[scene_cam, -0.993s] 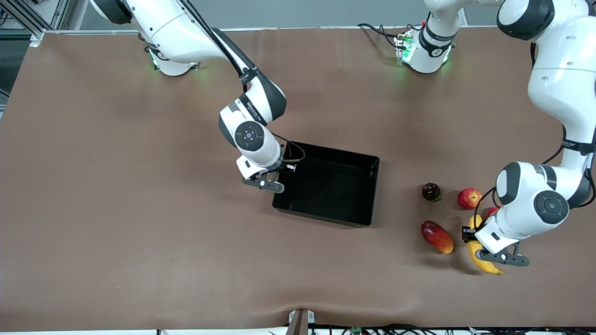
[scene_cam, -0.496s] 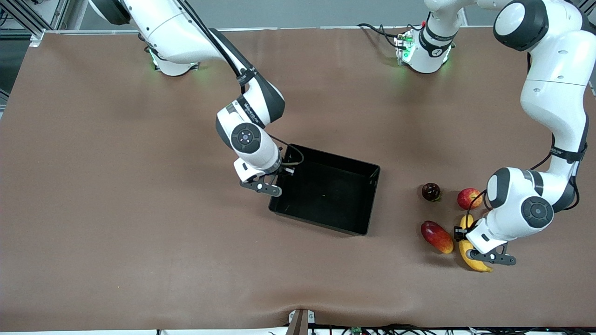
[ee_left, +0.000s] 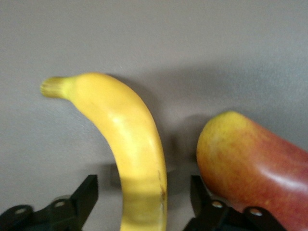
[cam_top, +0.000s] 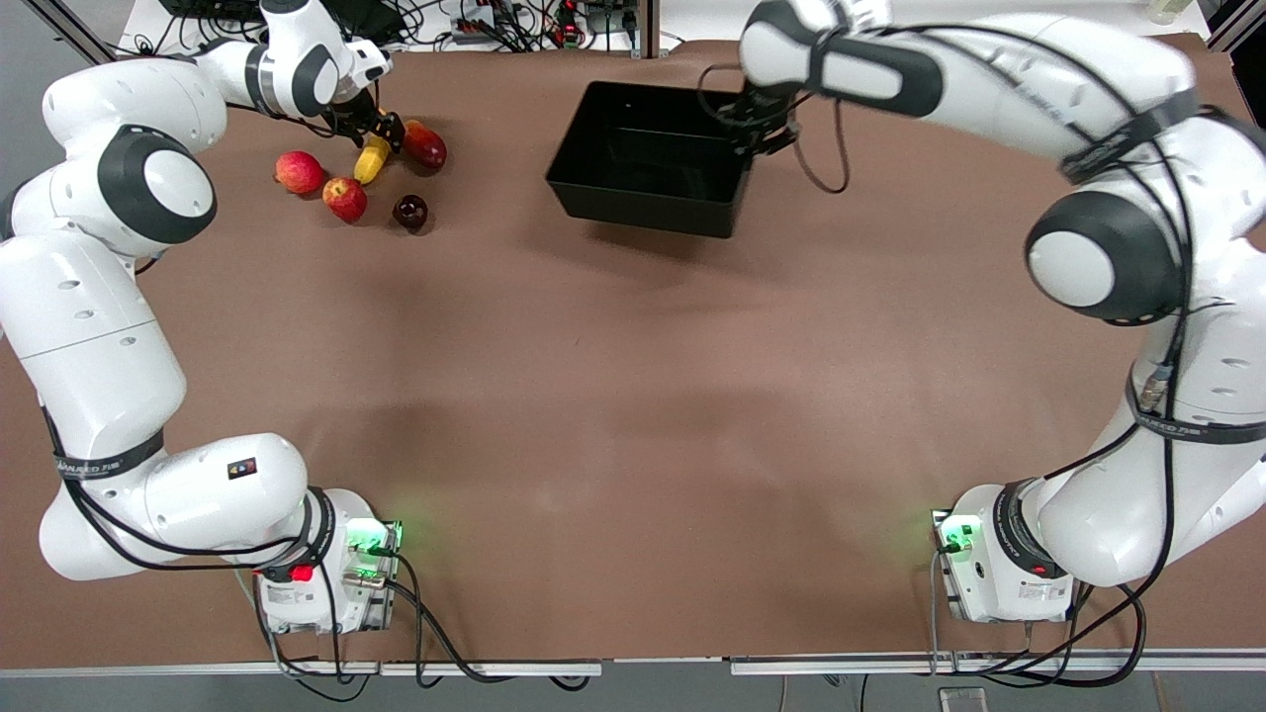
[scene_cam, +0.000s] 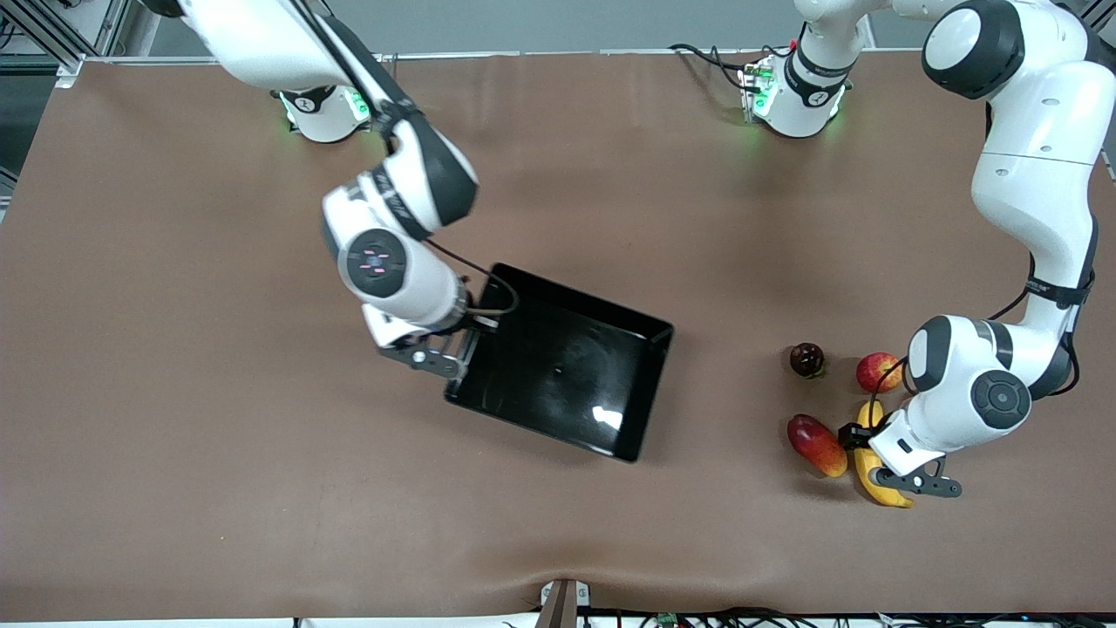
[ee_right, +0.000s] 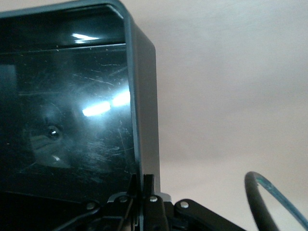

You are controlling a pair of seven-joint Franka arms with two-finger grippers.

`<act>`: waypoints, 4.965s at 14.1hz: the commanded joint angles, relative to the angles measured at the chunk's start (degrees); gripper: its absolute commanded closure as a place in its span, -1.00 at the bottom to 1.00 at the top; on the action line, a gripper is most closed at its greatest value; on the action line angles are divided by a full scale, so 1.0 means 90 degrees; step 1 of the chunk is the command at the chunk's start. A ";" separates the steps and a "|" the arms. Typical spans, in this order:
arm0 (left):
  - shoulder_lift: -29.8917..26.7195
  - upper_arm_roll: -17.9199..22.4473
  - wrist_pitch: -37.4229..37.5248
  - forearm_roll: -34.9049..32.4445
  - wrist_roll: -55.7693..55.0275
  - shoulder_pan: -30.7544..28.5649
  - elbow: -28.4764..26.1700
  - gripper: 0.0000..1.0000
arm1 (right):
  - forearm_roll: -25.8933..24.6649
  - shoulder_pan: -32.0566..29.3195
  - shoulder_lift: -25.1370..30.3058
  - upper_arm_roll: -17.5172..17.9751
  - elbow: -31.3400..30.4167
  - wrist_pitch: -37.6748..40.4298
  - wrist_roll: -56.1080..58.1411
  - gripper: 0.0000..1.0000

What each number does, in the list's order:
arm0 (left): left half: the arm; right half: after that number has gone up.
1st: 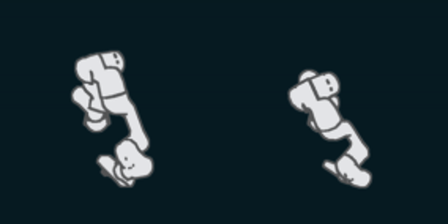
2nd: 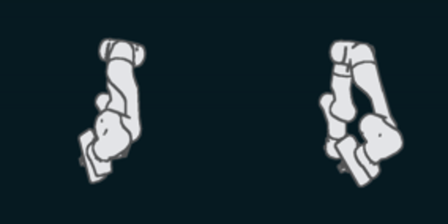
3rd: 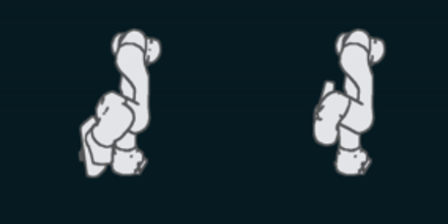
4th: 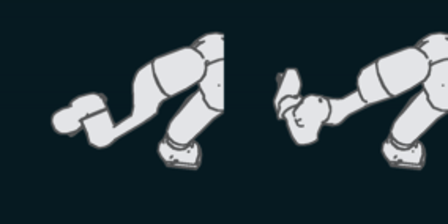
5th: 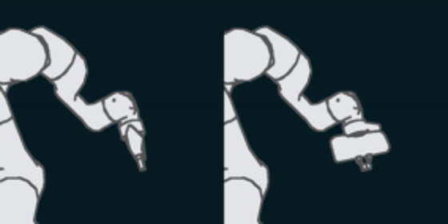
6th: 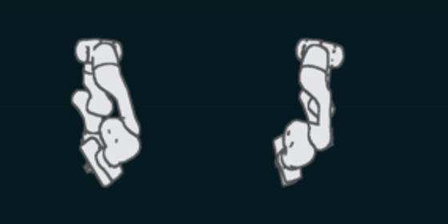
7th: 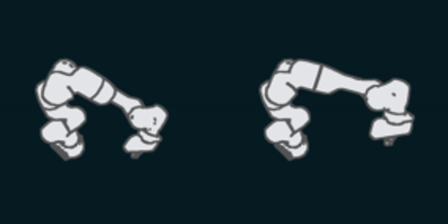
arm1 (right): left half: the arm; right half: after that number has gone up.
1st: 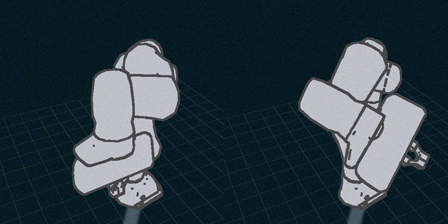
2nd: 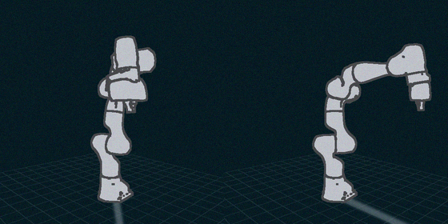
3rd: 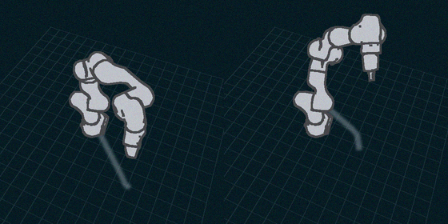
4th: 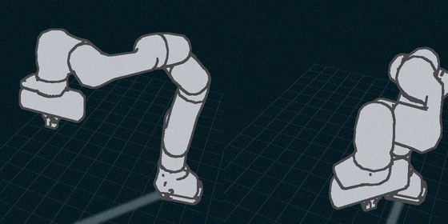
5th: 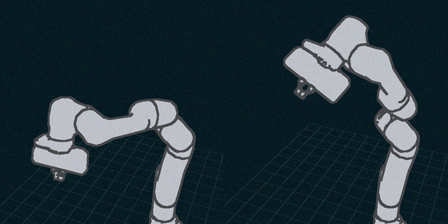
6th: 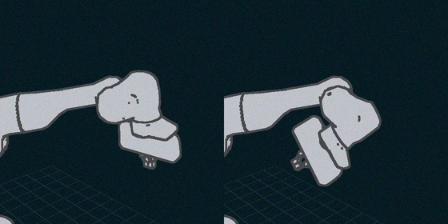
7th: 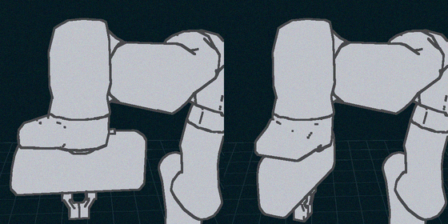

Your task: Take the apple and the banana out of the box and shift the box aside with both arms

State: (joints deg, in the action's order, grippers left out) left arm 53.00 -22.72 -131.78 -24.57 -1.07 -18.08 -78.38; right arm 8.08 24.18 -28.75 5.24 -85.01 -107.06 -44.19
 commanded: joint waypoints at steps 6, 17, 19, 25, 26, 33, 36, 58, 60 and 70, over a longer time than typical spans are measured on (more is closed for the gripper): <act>-0.0936 -0.0551 0.1018 -0.0092 0.0070 -0.0256 0.0017 -1.00 | 0.0294 -0.2107 0.1221 0.0033 -0.0261 0.1748 0.2642 1.00; -0.1561 -0.2222 0.2014 -0.0082 0.0893 -0.1721 -0.0012 -1.00 | -0.0057 -0.4872 0.1028 0.0023 -0.1276 0.0989 0.6001 1.00; -0.1795 -0.2251 0.2356 -0.0092 0.0268 -0.1682 -0.0022 -1.00 | -0.0068 -0.5214 0.0794 0.0023 -0.1432 0.0716 0.6635 1.00; -0.2313 -0.2445 0.3157 -0.0102 -0.1138 -0.1467 -0.0090 -1.00 | -0.0058 -0.5976 0.0148 0.0033 -0.1648 -0.0066 0.7906 1.00; -0.2392 -0.2514 0.3323 -0.0102 -0.1431 -0.1467 -0.0090 -1.00 | -0.0019 -0.6035 0.0070 0.0033 -0.1677 -0.0086 0.7995 1.00; -0.3173 -0.2642 0.4018 -0.0189 -0.1610 -0.1526 -0.0032 -1.00 | 0.0010 -0.6065 0.0080 0.0053 -0.2400 -0.0789 0.8093 1.00; -0.3202 -0.2632 0.4027 -0.0199 -0.1590 -0.1487 0.0007 -1.00 | 0.0001 -0.6065 0.0089 0.0053 -0.2332 -0.0683 0.8074 -1.00; -0.5604 0.0087 0.5043 0.1909 -0.1376 0.0608 -0.0607 -1.00 | -0.2148 -0.3430 0.0567 0.0160 0.2483 0.1955 0.6408 -1.00; -0.5848 0.0881 0.5043 0.2056 -0.1346 0.1342 -0.0841 -1.00 | -0.2012 -0.3117 0.0937 0.0189 0.2474 0.2197 0.5528 -1.00; -0.6318 0.1733 0.5004 0.2340 -0.1346 0.2234 -0.1194 -1.00 | -0.0771 -0.3388 0.3203 0.0092 -0.0660 0.2296 0.4568 -1.00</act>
State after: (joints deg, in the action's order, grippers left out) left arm -2.34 -7.57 -86.34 -4.68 -13.72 2.08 -87.74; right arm -0.14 -4.11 -5.52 6.00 -83.33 -84.67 -2.38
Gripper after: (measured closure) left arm 0.000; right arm 0.000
